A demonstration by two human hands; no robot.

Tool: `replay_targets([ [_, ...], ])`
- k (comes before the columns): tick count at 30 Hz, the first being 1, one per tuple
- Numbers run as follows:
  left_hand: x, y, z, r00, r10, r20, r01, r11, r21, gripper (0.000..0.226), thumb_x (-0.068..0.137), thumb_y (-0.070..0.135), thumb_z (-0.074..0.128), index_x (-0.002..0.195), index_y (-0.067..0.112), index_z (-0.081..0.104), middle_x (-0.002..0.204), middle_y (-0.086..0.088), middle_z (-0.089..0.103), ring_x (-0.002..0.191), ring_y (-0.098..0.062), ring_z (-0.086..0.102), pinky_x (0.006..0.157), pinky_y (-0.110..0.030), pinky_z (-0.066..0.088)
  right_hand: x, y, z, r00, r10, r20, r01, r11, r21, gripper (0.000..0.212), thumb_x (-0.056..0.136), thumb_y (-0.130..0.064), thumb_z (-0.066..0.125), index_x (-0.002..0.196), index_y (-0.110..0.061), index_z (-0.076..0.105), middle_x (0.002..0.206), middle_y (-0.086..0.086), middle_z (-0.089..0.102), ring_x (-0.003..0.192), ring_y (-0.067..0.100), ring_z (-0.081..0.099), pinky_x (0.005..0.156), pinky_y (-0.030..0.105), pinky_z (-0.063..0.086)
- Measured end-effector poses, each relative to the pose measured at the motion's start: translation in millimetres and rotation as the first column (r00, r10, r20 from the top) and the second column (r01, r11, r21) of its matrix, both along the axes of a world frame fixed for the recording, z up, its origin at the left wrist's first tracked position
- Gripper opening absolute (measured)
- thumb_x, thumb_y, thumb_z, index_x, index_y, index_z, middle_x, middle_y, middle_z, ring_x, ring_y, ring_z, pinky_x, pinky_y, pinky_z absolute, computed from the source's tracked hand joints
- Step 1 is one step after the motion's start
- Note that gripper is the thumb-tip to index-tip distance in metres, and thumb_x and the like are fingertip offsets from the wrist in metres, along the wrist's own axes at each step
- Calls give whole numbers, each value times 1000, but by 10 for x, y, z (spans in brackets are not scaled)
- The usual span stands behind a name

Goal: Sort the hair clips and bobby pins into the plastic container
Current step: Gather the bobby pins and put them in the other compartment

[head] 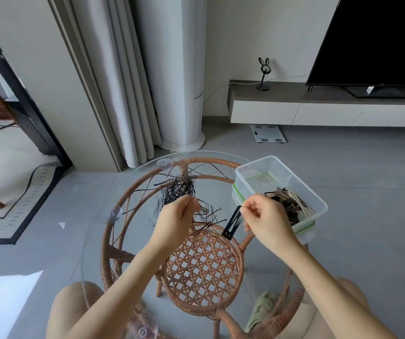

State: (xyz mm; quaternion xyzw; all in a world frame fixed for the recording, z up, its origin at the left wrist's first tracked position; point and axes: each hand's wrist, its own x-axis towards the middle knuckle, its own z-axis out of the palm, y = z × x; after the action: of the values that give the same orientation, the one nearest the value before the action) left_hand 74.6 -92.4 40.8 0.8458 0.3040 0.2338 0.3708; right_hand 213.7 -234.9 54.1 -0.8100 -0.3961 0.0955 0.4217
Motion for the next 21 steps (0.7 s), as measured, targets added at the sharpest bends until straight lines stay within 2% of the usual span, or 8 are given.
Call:
replay_targets([
  [4,-99,261,-106,988,49,-145,-30,991,130,24,97,12,41,96,6,64,75,6,59,57,-2,48,51,-15,35,380,-210,-14,950,-311,35,306,946,103,14,82,-2,57,73,-12,60,64,6,65,58,27,64,60,40,55],
  [6,-136,333,-204,972,9,-237,33,984,174,23,96,12,42,96,6,65,82,2,64,60,-3,49,52,-12,34,618,-315,2,878,-466,111,459,884,87,12,80,1,56,74,-7,62,71,15,67,68,35,63,65,39,50],
  [9,-175,406,-370,935,-52,-351,145,959,242,24,95,19,47,97,12,69,101,0,67,89,-15,57,80,-24,48,804,-362,31,830,-447,334,522,834,-178,10,81,-3,55,79,-3,65,82,21,69,79,39,59,65,35,40],
  [11,-195,479,-438,940,-30,-341,143,940,311,23,94,26,50,98,18,71,108,1,65,102,-20,56,91,-32,45,788,-296,55,770,-375,516,542,812,-219,10,80,-6,60,84,-1,67,87,22,68,83,41,59,71,39,44],
  [13,-196,582,-454,968,42,-248,43,943,330,24,93,26,51,100,15,71,113,-2,66,107,-24,56,94,-38,45,648,-149,54,775,-331,538,426,903,-58,8,80,-2,60,83,2,67,84,22,68,78,40,60,72,38,46],
  [15,-181,721,-466,979,137,-150,-83,944,320,26,94,24,51,101,10,71,115,-7,67,108,-27,59,94,-40,47,379,60,14,856,-242,457,235,969,74,13,84,-3,55,89,2,67,89,18,69,81,34,63,75,28,44],
  [18,-135,945,-511,963,251,-99,-217,938,270,28,94,26,50,102,9,71,116,-7,67,110,-27,58,95,-37,43,-1,421,-297,969,33,244,-29,999,-22,29,93,-12,47,117,-1,58,124,14,60,115,24,55,99,21,33],
  [21,-24,1139,-582,949,278,-148,-245,948,205,34,97,32,42,115,16,66,134,-5,55,127,-27,46,106,-40,34,-175,710,-742,992,79,97,-62,983,-173,47,98,-30,34,139,-8,33,151,9,28,141,19,21,115,27,15],
])
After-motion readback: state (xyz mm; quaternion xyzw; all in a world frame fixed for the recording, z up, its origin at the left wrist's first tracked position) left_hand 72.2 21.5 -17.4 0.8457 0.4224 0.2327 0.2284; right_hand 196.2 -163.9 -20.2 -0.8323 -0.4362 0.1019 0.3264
